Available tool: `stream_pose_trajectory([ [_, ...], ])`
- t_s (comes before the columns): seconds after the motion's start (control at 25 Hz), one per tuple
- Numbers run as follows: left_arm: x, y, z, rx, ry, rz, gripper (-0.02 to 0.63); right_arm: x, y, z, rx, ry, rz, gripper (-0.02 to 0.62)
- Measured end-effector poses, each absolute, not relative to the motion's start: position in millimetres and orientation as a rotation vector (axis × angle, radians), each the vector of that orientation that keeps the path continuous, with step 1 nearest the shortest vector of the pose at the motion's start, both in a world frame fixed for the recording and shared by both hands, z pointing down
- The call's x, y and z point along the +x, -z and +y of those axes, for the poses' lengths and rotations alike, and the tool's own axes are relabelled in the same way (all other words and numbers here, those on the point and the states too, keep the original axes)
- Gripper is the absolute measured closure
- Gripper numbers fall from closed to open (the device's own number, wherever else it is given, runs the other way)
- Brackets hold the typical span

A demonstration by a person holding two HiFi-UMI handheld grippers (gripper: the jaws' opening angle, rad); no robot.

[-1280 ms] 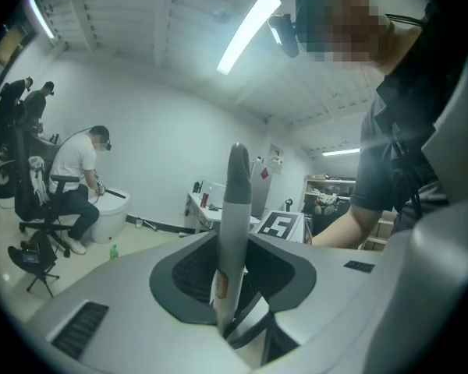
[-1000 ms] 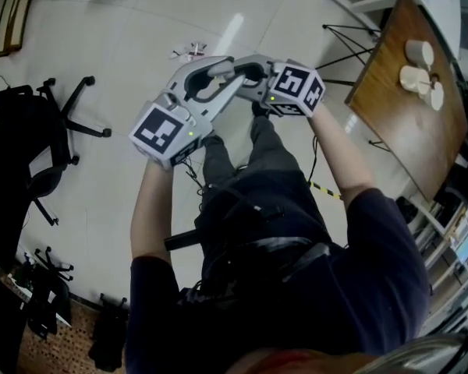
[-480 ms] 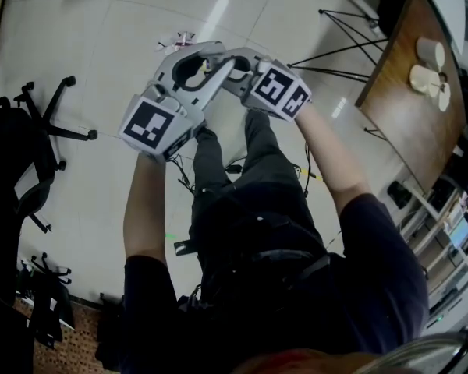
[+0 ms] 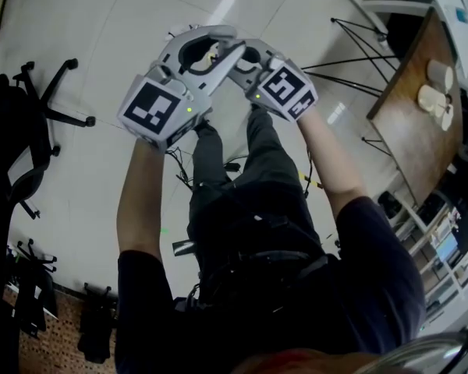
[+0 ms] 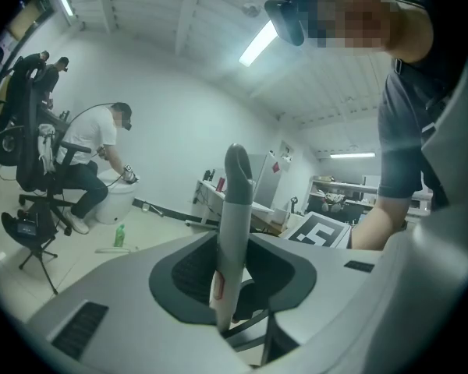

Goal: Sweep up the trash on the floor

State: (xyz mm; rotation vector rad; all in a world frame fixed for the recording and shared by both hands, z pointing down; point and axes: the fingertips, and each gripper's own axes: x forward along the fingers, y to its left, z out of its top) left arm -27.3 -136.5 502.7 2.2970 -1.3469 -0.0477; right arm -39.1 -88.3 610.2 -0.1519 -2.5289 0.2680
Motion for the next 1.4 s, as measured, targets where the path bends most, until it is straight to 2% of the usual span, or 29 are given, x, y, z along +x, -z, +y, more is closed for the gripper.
stream_pose_trajectory([
  [0.48,-75,-505,-136,2.268,0.119,-1.374,0.500,-85,-612,-92,-0.056,-0.303,-2.575,0.489],
  [0.92,-108,-498,-127,2.309,-0.018,-1.432,0.509,-120,-605,-86,-0.033,-0.297,-2.632,0.488],
  [1.4,-138,-487,-118,2.304,-0.013,-1.455,0.506,-153,-595,-82,0.010,-0.250,-2.688,0.487],
])
